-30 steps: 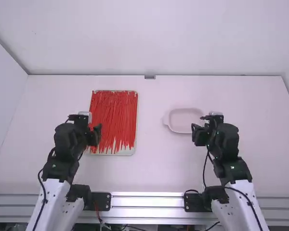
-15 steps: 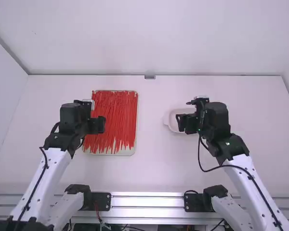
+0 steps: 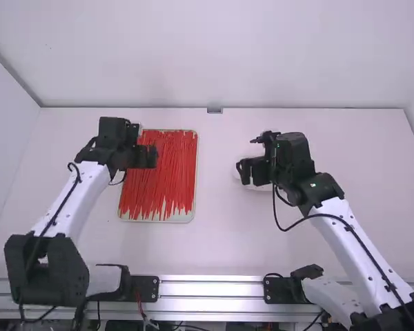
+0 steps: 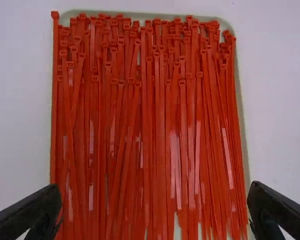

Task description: Fasten the cable tie

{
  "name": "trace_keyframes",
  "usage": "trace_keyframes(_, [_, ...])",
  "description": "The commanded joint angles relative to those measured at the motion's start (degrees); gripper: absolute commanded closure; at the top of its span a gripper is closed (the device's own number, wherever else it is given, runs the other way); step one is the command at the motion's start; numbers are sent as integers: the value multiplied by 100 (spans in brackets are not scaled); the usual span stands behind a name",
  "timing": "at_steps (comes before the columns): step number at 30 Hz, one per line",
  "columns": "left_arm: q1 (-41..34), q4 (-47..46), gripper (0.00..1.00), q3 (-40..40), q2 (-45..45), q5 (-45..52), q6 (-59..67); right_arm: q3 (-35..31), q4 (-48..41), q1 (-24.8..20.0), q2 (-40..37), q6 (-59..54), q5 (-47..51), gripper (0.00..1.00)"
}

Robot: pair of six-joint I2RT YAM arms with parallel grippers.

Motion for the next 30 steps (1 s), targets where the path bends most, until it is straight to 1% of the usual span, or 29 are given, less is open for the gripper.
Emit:
trace_keyframes(1, [11,-15,1,367,355,32,-32,248,-28,27,82,16,-24,1])
trace_keyframes(12, [11,15,1,1355,1718,46,-35,254,-109,35,94,17,-28,1])
trace_keyframes(18, [11,334,1,1392,2131,28,-35,254,-162,48,94,22,-28,1])
trace_keyframes(21, [9,485,1,1388,2374,-127,-33,254,-208,42,94,20,-26,1])
trace_keyframes(30, [9,905,1,1366,2752,-133,-33,254,-264,52,94,22,-26,1])
